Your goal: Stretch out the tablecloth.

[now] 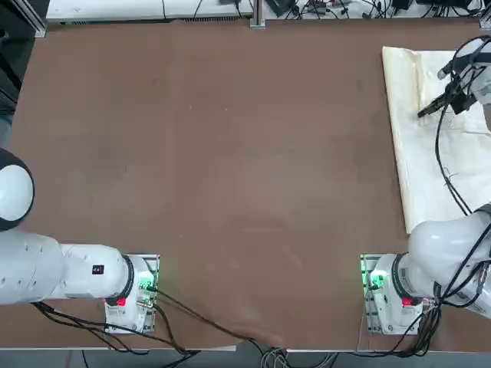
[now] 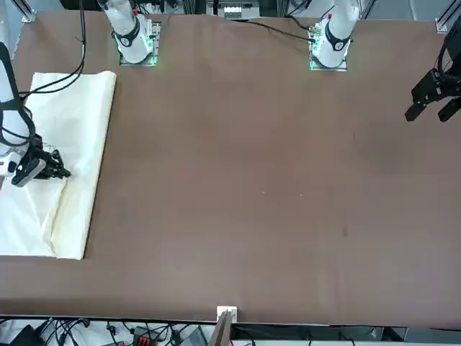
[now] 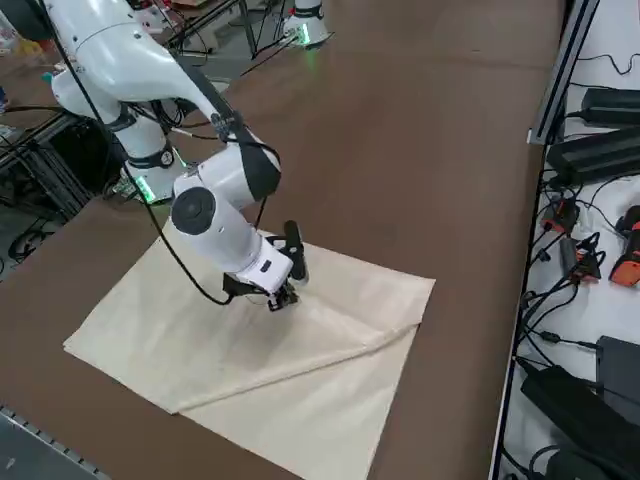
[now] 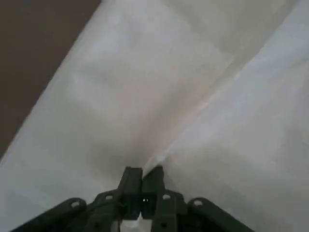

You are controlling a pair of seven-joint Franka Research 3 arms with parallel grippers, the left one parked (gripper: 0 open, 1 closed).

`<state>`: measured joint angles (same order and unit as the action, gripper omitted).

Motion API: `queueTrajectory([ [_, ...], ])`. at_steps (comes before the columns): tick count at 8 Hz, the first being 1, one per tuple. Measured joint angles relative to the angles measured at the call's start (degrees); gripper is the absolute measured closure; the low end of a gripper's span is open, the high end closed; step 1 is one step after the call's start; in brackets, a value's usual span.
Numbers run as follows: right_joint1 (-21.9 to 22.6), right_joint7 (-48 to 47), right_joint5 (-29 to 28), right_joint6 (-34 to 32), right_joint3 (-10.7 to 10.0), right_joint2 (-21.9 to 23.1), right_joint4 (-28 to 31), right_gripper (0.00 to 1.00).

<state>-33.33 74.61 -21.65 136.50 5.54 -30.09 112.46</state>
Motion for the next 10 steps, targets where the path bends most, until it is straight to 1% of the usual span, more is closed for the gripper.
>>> queueTrajectory([
  [2, 1.44, -4.22, -4.11, -3.18, 0.69, 0.58, -0.1, 0.98],
  [4, 2.88, -7.17, -8.83, -6.02, 0.84, 1.21, -0.27, 0.98],
  [7, 5.06, -14.09, -14.17, -11.35, 0.95, 1.25, -0.65, 0.98],
  [8, 5.81, -16.39, -15.81, -12.6, 0.96, 1.23, -0.65, 0.98],
  [10, 7.12, -22.84, -16.94, -14.18, 0.97, 1.22, -0.85, 0.98],
])
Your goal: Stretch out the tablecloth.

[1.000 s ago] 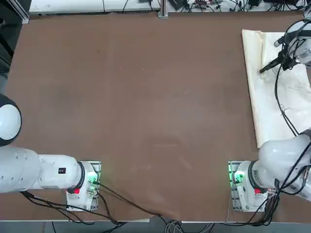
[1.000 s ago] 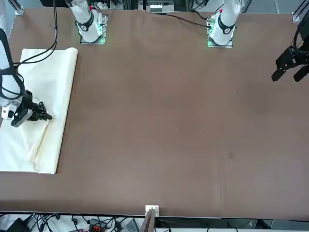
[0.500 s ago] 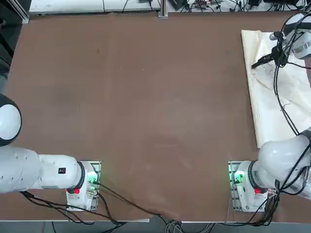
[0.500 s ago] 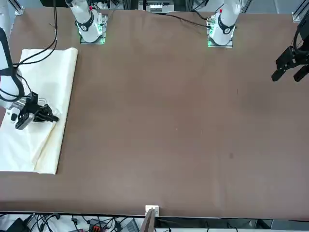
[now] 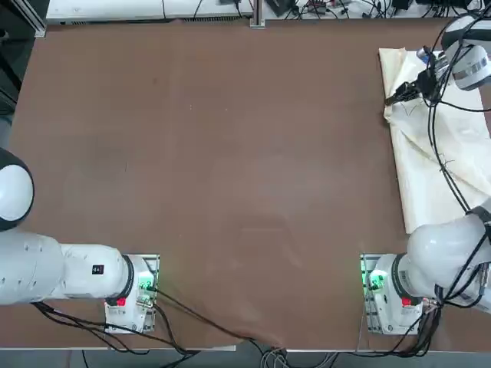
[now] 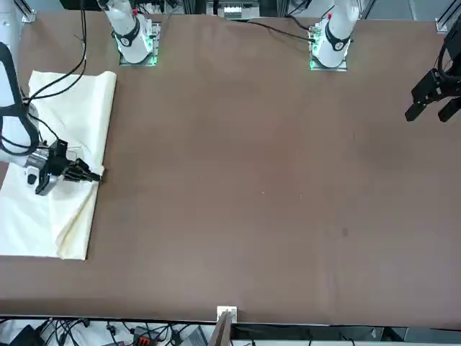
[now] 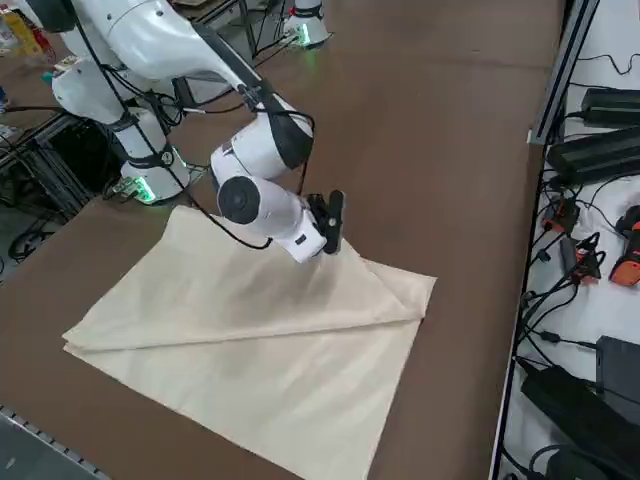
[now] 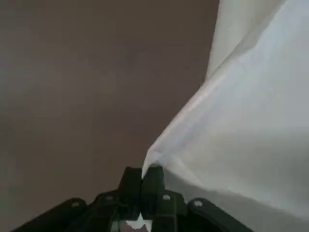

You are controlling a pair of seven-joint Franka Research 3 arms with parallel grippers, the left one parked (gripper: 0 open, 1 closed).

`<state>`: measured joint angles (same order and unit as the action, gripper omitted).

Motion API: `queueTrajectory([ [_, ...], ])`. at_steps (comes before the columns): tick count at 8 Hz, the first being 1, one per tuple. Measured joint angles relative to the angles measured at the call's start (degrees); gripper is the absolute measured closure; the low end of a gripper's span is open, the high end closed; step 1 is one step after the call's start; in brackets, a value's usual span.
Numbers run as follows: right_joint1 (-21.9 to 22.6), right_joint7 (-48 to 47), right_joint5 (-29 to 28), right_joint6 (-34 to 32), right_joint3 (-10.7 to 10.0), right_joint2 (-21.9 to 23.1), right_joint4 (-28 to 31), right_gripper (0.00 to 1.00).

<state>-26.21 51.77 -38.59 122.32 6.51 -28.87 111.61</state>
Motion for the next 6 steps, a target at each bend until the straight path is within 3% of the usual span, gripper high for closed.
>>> queueTrajectory([
  [6, 5.09, -18.98, -6.44, -1.93, 0.06, -1.42, -4.98, 0.98],
])
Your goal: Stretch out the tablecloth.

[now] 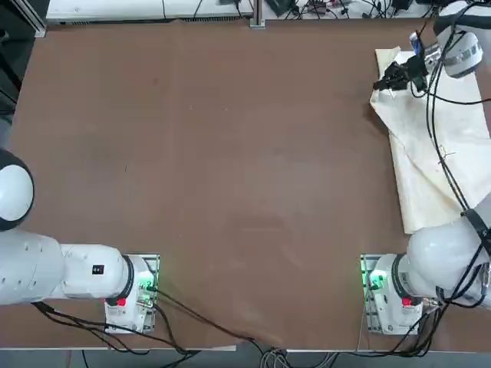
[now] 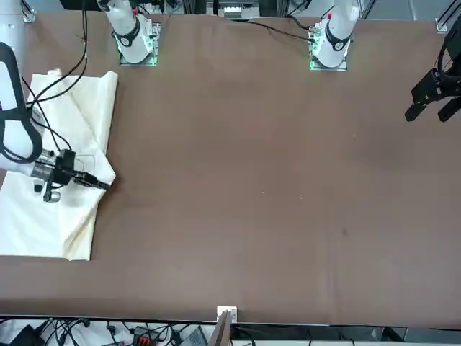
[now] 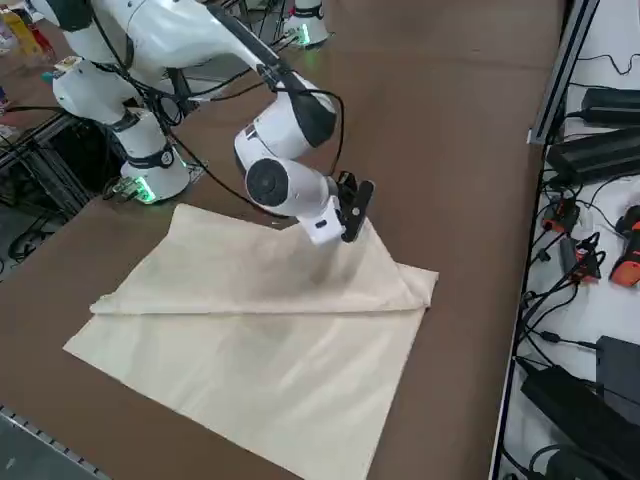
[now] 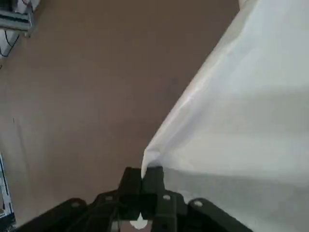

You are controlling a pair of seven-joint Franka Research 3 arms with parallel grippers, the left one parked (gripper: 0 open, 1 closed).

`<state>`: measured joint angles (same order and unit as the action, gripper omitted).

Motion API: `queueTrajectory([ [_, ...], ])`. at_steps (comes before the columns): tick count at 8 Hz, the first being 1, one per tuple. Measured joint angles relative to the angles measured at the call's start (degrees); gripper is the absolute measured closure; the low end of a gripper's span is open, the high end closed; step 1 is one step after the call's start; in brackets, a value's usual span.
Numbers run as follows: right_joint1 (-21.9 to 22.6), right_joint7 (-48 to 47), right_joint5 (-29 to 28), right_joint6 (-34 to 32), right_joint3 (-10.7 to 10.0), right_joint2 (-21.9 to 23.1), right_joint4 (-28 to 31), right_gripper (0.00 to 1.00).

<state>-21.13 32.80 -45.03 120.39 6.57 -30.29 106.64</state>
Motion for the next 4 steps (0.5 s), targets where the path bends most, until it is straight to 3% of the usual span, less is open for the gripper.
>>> queueTrajectory([
  [4, 0.42, -2.42, -6.05, -0.02, -0.08, -9.42, -8.07, 0.98],
])
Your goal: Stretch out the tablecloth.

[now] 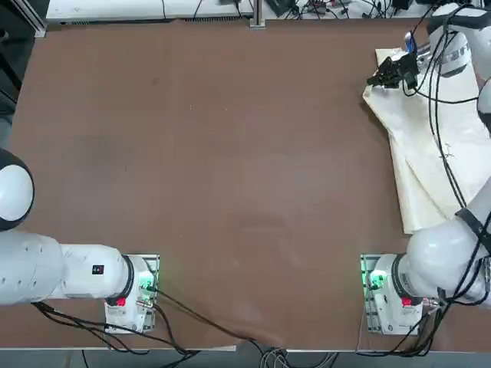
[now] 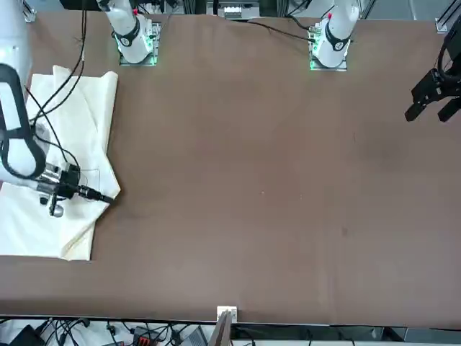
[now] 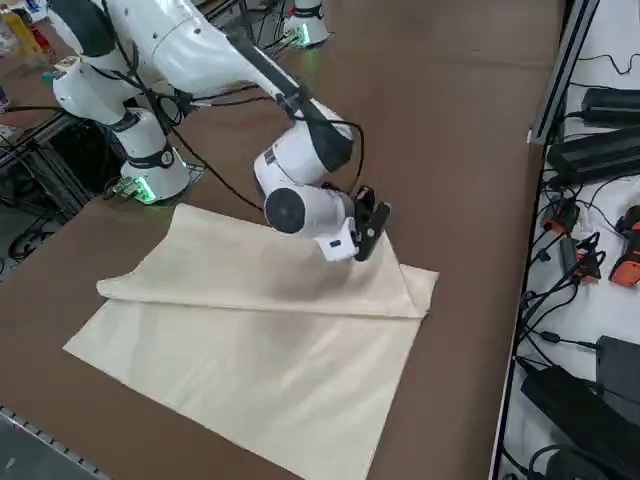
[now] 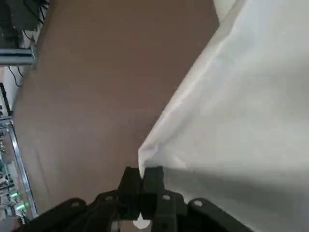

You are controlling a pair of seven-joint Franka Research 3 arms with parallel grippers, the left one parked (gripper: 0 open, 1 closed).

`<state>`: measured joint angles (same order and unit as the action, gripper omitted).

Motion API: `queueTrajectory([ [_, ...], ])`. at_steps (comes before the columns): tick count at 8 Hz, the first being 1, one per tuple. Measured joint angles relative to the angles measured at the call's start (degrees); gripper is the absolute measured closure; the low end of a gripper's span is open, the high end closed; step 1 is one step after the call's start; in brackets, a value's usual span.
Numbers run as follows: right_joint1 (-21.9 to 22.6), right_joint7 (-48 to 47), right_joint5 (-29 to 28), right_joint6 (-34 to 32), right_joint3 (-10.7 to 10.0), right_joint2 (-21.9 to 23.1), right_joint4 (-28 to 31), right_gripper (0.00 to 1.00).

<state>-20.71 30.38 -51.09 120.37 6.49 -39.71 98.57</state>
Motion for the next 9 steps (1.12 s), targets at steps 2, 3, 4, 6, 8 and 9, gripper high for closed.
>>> queueTrajectory([
  [2, 0.79, -5.39, -1.8, -0.1, 0.04, -2.01, -3.18, 0.98],
  [3, 1.47, -8.5, -2.35, -0.27, 0.07, -2.0, -4.13, 0.98],
  [4, 2.26, -10.07, -3.93, -0.32, 0.1, -2.09, -4.76, 0.98],
  [6, 3.84, -10.58, -8.42, -0.33, 0.09, -3.16, -5.87, 0.98],
  [8, 5.16, -11.26, -11.79, -0.32, 0.1, -5.77, -8.61, 0.98],
  [9, 5.57, -12.35, -13.08, -0.45, 0.24, -7.31, -10.59, 0.98],
])
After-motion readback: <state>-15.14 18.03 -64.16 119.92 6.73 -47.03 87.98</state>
